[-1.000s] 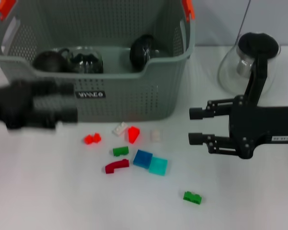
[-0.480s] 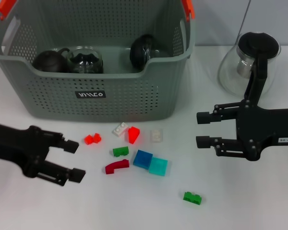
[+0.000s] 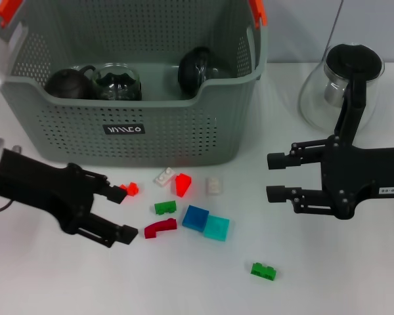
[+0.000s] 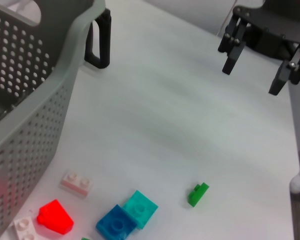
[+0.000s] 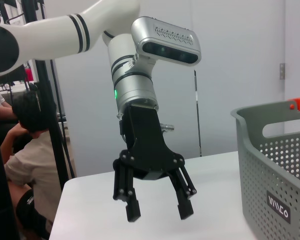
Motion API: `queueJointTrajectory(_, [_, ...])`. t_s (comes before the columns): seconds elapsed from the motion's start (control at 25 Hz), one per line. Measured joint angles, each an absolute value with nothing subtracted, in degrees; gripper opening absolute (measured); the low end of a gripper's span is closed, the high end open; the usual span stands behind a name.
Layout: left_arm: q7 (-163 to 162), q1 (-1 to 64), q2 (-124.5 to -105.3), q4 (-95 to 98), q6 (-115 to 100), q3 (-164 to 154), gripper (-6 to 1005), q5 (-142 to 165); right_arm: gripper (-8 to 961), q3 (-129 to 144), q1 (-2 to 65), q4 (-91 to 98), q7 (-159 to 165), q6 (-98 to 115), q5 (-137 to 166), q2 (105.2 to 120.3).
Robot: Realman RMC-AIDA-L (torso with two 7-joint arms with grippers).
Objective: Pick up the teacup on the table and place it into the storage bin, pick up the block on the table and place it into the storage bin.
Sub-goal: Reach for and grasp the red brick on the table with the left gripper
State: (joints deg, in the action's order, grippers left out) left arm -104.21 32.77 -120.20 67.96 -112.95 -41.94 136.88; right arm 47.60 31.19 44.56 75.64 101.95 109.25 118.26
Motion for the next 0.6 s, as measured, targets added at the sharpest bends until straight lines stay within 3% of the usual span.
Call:
queueJointTrajectory(0.36, [-114.89,35.33,-123.38,78.33,-107.00,-61.34,855,146.61,534,47.37,31.02,44.49,76.54,101.45,109.25,117.93])
queueJointTrajectory(0.6, [-120.45,37.21,-124.21,78.33,-101.57,-71.23,747,152.44,534,47.44,31.07,44.52,76.60,101.19,109.24,118.13])
